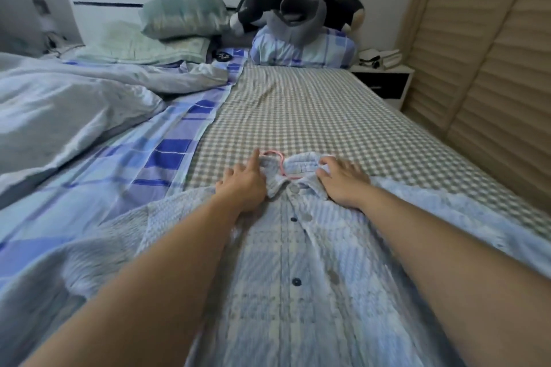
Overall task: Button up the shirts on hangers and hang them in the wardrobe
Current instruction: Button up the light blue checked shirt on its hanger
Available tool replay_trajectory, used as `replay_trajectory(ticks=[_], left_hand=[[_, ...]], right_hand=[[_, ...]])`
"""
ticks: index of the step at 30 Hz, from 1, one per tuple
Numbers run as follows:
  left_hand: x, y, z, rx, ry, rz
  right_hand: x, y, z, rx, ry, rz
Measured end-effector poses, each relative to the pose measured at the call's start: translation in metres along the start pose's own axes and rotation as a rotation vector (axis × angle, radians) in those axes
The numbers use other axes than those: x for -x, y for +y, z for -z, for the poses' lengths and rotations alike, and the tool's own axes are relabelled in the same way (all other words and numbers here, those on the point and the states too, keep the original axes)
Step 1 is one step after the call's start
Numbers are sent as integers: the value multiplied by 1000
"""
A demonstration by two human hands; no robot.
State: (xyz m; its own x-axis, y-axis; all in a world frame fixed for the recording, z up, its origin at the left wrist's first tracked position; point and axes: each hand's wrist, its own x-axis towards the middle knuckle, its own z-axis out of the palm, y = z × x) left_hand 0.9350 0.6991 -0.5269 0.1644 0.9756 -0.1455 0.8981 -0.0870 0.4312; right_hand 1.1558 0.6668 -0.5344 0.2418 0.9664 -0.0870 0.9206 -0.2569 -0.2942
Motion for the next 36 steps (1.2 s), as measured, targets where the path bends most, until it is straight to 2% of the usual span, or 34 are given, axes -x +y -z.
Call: replay_trajectory(ticks=[1, 3, 5, 7, 10, 14, 15, 17, 19, 21, 23, 26, 29, 31, 33, 35, 36], left_hand=[[2, 8, 9, 42, -51, 46], [18, 16, 19, 9, -95, 74], [43, 7, 11, -160, -106, 11], [64, -9, -1, -196, -58, -4], [79, -14, -11, -172, 99, -55], [73, -9, -2, -261, 69, -31], [73, -9, 2, -297, 59, -42], [71, -9, 13, -348, 72, -85], [64, -16, 20, -363, 81, -96], [55, -32, 18, -366, 23, -57], [49, -48, 6, -364, -26, -5], [42, -55, -2, -324, -55, 44], [40, -52, 4, -344, -88, 68], [45, -38, 11, -409, -119, 126], [60, -8, 24, -428, -148, 216], [81, 21, 28, -309, -55, 203], [89, 27, 22, -182, 45, 130]], right_hand=[[5, -3, 8, -10, 21, -13], [19, -9, 14, -24, 165, 7], [35, -14, 14, -2, 282, 189], [45, -23, 16, -17, 322, 328], [29, -43, 27, -96, 292, 299], [-5, -71, 35, 215, -3, 295], [-10, -72, 38, 320, -23, 307], [-23, -75, 44, 509, 56, 318], [-39, -74, 44, 596, 178, 309], [-49, -71, 30, 631, 140, 270], [-53, -63, 11, 547, 115, 225], [-43, -58, 18, 207, 224, 183], [2, -68, 51, -84, 369, 216], [54, -78, 67, -178, 263, 221], [100, -83, 59, -126, -7, 163], [129, -77, 27, -20, -177, 71], [138, -70, 12, -51, -161, 27]])
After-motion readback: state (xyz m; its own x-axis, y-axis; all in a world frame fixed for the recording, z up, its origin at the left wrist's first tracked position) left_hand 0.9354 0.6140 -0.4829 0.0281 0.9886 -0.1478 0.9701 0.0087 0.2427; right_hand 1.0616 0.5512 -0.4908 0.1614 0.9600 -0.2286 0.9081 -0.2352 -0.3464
